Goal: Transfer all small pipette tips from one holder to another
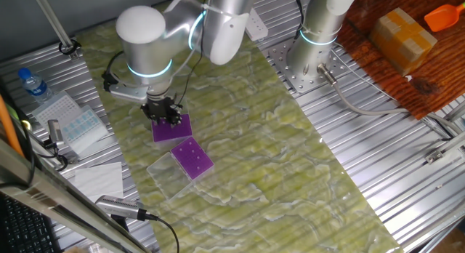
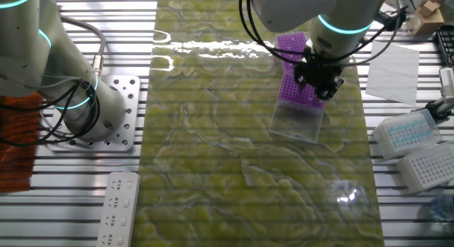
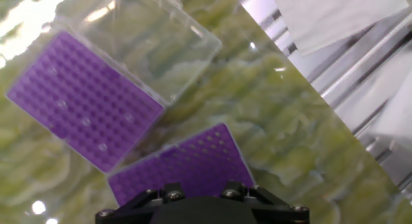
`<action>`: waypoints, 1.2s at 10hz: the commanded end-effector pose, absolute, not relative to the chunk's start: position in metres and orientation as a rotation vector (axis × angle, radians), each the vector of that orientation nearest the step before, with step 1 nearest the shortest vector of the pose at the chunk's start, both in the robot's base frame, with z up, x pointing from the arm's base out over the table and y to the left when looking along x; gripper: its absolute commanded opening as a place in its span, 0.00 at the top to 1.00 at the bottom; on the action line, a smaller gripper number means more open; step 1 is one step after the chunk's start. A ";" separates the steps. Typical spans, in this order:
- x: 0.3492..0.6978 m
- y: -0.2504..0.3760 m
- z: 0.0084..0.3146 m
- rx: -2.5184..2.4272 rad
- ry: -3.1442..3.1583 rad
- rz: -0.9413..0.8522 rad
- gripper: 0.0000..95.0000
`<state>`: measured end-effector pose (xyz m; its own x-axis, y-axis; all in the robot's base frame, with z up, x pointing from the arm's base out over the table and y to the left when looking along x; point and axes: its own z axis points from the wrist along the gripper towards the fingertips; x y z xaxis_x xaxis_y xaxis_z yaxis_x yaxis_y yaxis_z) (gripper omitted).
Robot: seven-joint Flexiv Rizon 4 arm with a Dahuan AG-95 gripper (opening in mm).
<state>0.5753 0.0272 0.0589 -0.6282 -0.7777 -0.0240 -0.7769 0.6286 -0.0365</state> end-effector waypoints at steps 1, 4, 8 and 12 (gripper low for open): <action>0.575 0.021 0.055 -1.358 2.782 -0.041 0.80; 0.575 0.018 0.051 -1.362 2.766 -0.041 0.80; 0.578 0.019 0.046 -1.332 2.762 -0.018 1.00; 0.580 0.019 0.047 -1.312 2.770 -0.010 1.00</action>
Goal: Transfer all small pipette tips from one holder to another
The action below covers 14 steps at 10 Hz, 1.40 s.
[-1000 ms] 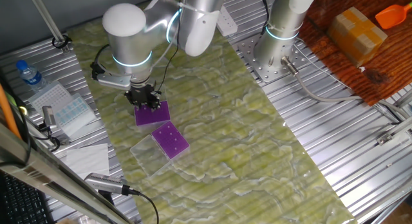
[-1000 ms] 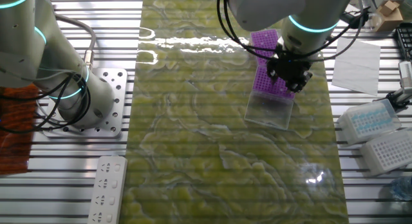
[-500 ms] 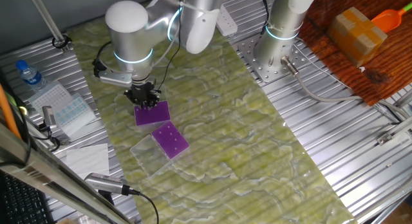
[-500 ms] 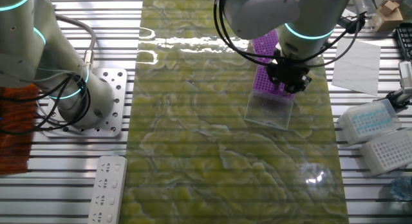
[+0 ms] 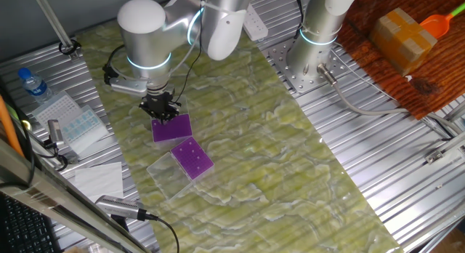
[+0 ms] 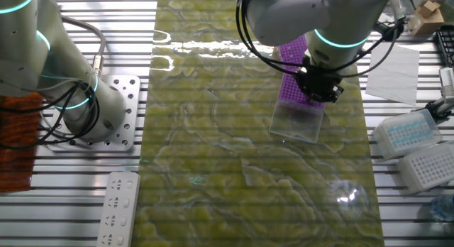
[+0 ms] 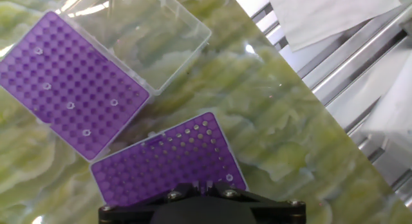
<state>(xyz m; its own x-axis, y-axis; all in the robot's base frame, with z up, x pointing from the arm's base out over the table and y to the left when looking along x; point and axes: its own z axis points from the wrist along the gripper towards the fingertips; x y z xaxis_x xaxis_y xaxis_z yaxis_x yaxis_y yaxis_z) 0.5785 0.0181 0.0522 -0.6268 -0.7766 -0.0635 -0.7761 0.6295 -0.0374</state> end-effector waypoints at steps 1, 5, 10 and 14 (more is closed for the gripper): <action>0.580 0.019 0.051 -1.305 2.774 -0.001 1.00; 0.580 0.018 0.072 -1.312 2.799 0.021 1.00; 0.575 0.049 0.100 -1.206 2.888 0.059 1.00; 0.567 0.121 0.107 -0.985 2.996 0.031 1.00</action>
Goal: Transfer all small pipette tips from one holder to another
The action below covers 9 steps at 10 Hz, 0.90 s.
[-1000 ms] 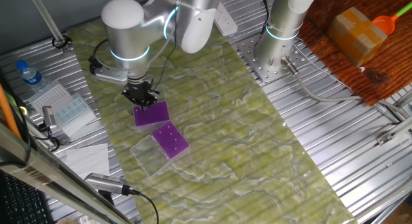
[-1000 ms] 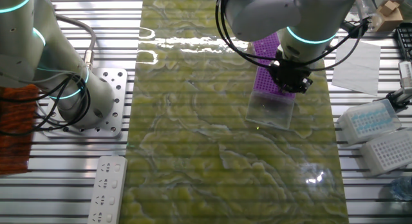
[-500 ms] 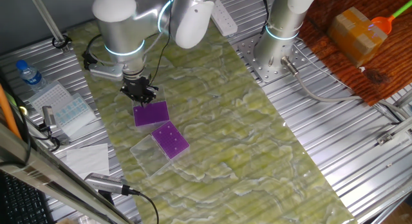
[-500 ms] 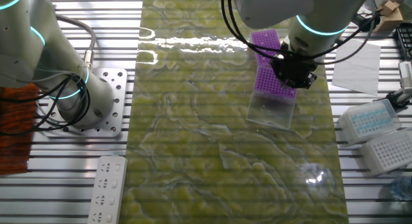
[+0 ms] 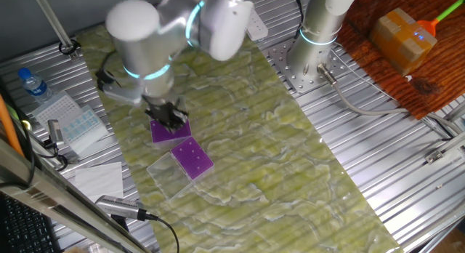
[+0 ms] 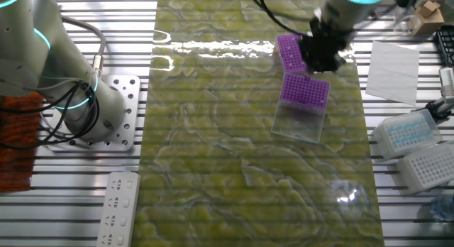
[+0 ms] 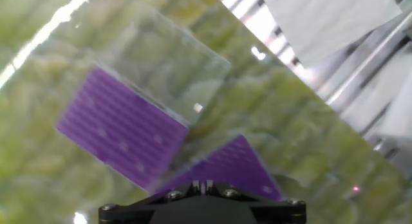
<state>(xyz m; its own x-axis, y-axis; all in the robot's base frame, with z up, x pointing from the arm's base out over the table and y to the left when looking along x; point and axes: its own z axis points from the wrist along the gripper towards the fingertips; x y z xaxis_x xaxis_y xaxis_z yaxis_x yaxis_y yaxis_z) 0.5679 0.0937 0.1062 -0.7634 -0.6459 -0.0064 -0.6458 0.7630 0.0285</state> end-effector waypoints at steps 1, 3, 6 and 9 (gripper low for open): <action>0.567 0.133 0.102 0.950 -2.991 -0.039 1.00; 0.565 0.147 0.098 0.899 -3.008 -0.039 1.00; 0.565 0.156 0.093 0.877 -3.017 -0.034 1.00; 0.567 0.157 0.086 0.882 -3.022 -0.028 1.00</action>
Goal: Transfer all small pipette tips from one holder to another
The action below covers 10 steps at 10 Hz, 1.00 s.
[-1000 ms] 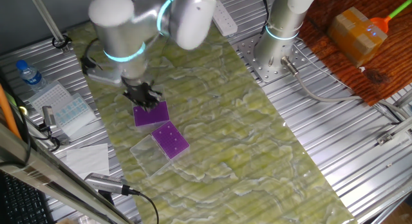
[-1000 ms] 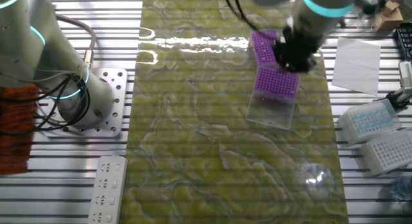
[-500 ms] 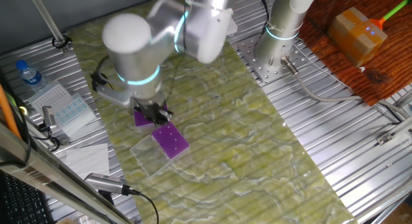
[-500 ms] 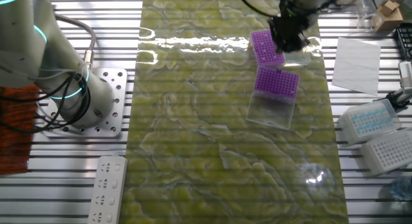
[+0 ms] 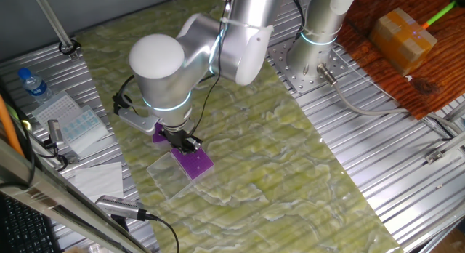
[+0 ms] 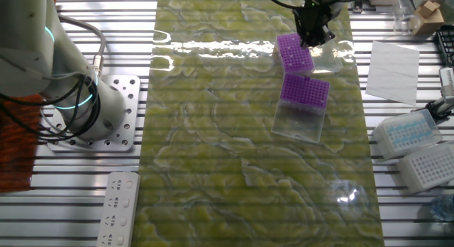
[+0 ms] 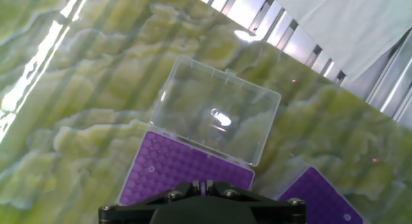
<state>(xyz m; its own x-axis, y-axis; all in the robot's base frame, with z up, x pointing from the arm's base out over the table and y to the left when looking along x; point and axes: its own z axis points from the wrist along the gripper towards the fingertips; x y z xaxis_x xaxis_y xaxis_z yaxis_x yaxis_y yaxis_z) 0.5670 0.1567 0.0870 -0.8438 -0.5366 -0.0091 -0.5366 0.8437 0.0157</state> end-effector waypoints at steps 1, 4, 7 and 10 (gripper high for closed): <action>0.567 0.156 0.084 -0.880 3.006 0.027 1.00; 0.567 0.156 0.081 -0.881 3.004 0.025 1.00; 0.565 0.156 0.079 -0.879 3.001 0.023 1.00; 0.564 0.156 0.076 -0.878 2.997 0.022 1.00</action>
